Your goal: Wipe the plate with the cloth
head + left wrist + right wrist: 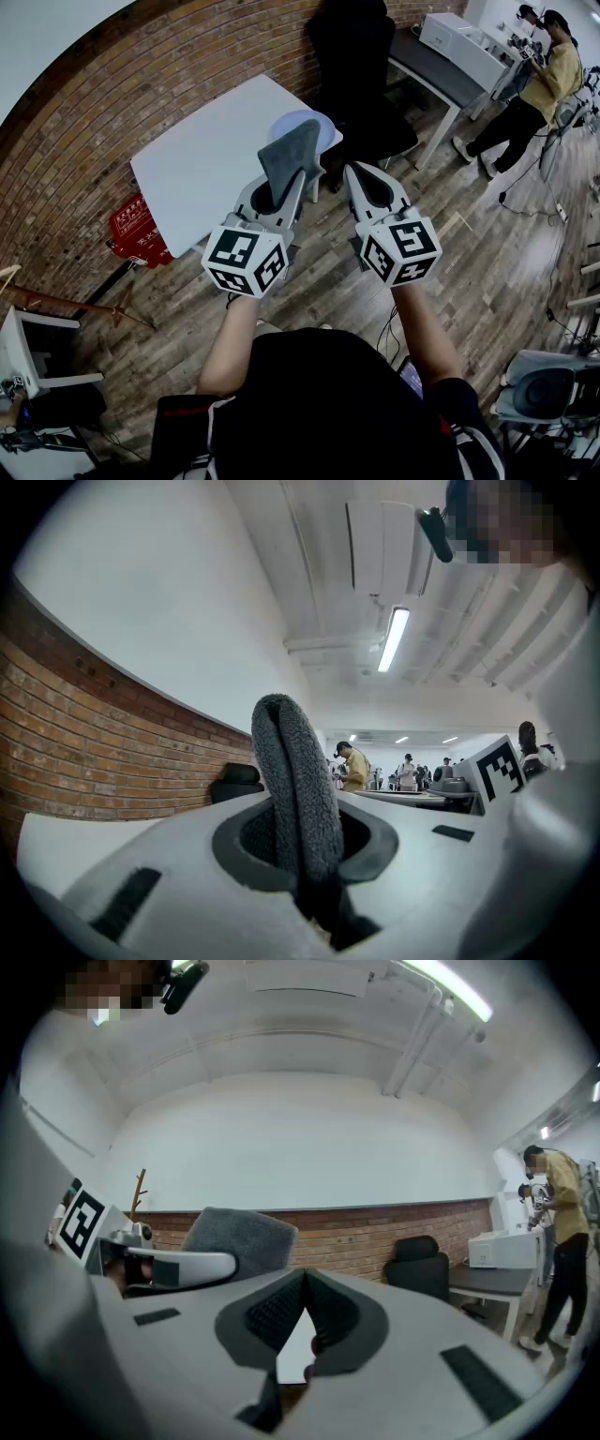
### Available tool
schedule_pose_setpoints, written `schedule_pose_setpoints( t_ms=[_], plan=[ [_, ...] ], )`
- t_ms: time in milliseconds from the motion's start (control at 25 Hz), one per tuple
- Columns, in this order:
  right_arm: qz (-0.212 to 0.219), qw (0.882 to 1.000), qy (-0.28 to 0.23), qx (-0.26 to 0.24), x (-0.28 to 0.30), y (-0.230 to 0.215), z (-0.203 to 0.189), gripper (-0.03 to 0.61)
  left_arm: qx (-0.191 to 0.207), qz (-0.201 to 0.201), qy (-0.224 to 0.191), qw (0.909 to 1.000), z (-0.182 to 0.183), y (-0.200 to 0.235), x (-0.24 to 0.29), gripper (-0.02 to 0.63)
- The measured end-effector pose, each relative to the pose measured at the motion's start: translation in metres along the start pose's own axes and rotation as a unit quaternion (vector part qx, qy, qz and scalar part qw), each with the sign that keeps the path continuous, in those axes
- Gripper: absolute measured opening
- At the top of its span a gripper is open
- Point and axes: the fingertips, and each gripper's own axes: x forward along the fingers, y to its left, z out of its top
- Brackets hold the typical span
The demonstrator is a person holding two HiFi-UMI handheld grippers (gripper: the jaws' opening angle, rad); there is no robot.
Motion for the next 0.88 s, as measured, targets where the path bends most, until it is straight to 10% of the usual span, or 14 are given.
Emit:
schedule_pose_setpoints(
  t_ms=[880],
  plan=[
    [0.005, 1.0, 0.009, 0.021, -0.005, -0.021, -0.012, 0.03, 0.033, 0.016, 0.028, 0.9989, -0.011, 0.0, 0.01, 0.061]
  ],
)
